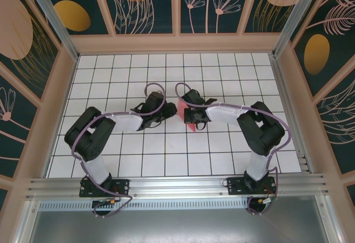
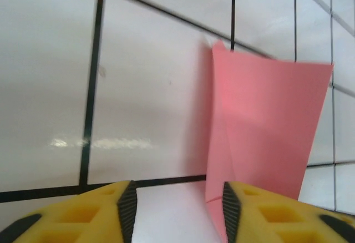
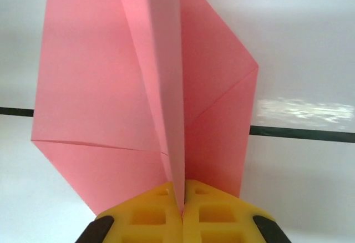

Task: Fold a paper plane with a square sheet of paper (pick it up from the middle)
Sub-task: Move the paper plane to the top-center of the table.

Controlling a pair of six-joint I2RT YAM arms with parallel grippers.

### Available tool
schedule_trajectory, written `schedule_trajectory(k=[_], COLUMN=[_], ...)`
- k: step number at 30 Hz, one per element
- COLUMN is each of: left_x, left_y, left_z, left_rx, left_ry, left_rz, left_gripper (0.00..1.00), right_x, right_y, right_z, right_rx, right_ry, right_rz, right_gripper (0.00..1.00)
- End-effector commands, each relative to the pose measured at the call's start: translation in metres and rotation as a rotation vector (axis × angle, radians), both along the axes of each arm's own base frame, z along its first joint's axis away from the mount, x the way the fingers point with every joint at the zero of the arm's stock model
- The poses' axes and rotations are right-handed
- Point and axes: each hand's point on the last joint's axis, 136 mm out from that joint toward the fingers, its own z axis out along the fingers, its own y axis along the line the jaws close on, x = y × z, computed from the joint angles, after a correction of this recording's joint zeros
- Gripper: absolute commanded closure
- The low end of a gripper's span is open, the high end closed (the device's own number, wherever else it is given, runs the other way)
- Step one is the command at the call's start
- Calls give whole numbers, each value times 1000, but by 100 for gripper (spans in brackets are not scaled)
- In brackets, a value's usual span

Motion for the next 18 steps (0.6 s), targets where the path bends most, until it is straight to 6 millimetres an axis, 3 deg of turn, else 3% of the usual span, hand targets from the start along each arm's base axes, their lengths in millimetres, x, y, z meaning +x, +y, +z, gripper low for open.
schedule_trajectory(k=[1, 5, 18], left_x=[9, 8, 7], left_y=[27, 41, 57], left_z=[16, 16, 19], left_rx=[91, 136, 181], left_ry=[-39, -44, -56], left_rz=[102, 153, 207], left_gripper=[44, 32, 8], right_x=[2, 2, 3], right_y=[-18, -18, -9], right_z=[10, 1, -15], right_rx=[-81, -89, -77], right_ry=[-30, -13, 25], right_rz=[-46, -55, -46], right_gripper=[93, 92, 85])
